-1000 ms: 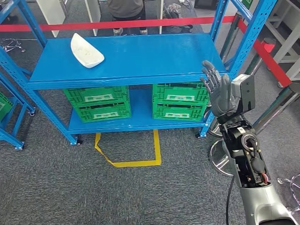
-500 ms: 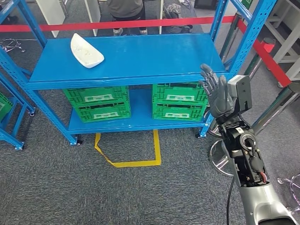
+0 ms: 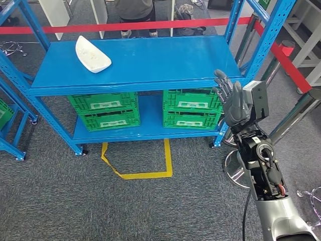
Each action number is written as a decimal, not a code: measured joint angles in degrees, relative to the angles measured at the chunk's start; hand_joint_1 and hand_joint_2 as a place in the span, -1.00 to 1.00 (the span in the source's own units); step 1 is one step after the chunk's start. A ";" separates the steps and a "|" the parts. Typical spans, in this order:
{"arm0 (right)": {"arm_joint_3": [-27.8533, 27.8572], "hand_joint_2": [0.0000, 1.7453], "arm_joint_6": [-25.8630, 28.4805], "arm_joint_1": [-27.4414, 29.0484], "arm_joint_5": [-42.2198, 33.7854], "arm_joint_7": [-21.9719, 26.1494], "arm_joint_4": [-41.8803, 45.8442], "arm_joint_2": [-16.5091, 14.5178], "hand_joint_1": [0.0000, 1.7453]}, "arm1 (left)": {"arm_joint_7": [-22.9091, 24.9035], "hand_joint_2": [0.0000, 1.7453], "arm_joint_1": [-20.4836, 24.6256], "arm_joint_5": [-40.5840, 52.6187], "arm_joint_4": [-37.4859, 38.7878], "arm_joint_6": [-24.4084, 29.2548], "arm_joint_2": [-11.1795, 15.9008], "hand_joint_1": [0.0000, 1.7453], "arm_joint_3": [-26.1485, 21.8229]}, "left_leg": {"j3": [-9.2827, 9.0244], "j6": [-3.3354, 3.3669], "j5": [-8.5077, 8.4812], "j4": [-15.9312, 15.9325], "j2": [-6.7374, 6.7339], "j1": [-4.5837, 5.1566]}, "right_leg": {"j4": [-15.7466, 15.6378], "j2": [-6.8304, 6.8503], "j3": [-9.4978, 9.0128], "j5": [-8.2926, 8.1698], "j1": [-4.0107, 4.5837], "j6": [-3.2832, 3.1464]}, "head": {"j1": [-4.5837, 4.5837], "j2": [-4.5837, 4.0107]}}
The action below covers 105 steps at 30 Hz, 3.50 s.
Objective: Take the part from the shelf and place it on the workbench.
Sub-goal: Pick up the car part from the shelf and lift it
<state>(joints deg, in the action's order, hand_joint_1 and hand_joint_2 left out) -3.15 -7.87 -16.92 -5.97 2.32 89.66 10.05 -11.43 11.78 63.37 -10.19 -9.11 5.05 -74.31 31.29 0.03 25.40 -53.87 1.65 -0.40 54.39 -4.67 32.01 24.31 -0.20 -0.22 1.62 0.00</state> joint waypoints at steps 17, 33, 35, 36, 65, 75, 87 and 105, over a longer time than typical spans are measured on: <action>0.00 -1.00 -0.34 0.03 1.05 0.01 -0.33 -0.02 -1.00 | 0.93 -1.00 0.35 0.51 0.00 -0.29 0.03 -1.00 -0.05 | 0.01 0.48 0.25 -0.27 0.01 0.50 | -0.04 -0.07 -0.03 0.07 -0.50 0.48 | -0.11 0.00; 0.05 -1.00 -0.42 0.15 1.09 -0.14 -0.55 -0.04 -1.00 | 1.02 -1.00 0.60 0.84 0.00 -0.29 0.02 -1.00 -0.05 | -4.59 -0.28 3.37 0.88 -2.33 -0.38 | 1.36 5.17 0.95 -0.35 -0.96 1.85 | 1.72 0.00; 0.08 -1.00 -0.40 0.15 1.10 -0.14 -0.55 -0.04 -1.00 | 1.07 -1.00 0.75 0.89 0.00 -0.29 0.03 -1.00 -0.05 | -4.98 -1.02 3.76 1.24 -2.62 -0.43 | 1.15 4.83 0.66 0.44 -0.72 0.85 | 1.43 0.00; 0.09 -1.00 -0.40 0.13 1.10 -0.10 -0.50 -0.05 -1.00 | 1.09 -1.00 0.87 0.90 0.00 -0.29 0.01 -1.00 -0.05 | -5.19 -1.36 4.09 1.01 -2.71 -0.54 | 0.98 4.65 0.29 0.70 -0.72 0.43 | 1.26 0.00; 0.03 -1.00 -1.29 -0.21 1.05 0.50 -1.97 -0.20 -1.00 | 1.33 -1.00 0.56 0.83 0.01 -0.13 -0.28 -1.00 -0.06 | -7.01 0.02 4.81 -0.34 -1.98 0.05 | 2.03 4.96 2.04 0.90 -0.13 0.14 | 1.63 0.00; -0.11 -1.00 -2.13 -0.73 1.07 0.46 -1.72 -0.26 -1.00 | 0.99 -1.00 0.30 0.87 0.03 -0.14 -0.25 -1.00 -0.07 | 5.65 -1.60 6.19 -12.52 -1.93 -0.53 | 0.89 3.69 -2.88 2.56 -0.49 -1.10 | -0.49 0.00; -0.09 -1.00 -2.02 -0.32 1.14 0.44 -1.68 -0.26 -1.00 | 0.98 -1.00 0.56 1.07 0.04 -0.14 -0.28 -1.00 -0.07 | 1.65 1.88 -0.45 -1.72 -1.92 -0.16 | 16.34 4.16 3.95 10.78 -0.40 2.03 | 0.52 0.00; -0.09 -1.00 -2.19 -0.08 1.23 0.46 -1.37 -0.26 -1.00 | 0.89 -1.00 0.42 1.11 0.11 0.27 -0.32 -1.00 -0.07 | 9.15 -1.80 3.96 -15.40 -1.65 -0.70 | -0.81 4.33 -2.81 1.60 -0.75 -0.73 | -0.02 0.00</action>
<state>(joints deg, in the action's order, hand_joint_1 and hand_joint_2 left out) -3.24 -10.06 -17.00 -4.74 2.78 88.29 9.79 -10.54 12.20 64.49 -10.08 -8.84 4.73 -74.38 40.44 -1.77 29.36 -69.27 0.00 -1.10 53.57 -0.34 29.21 25.91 -0.95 -0.95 1.60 0.00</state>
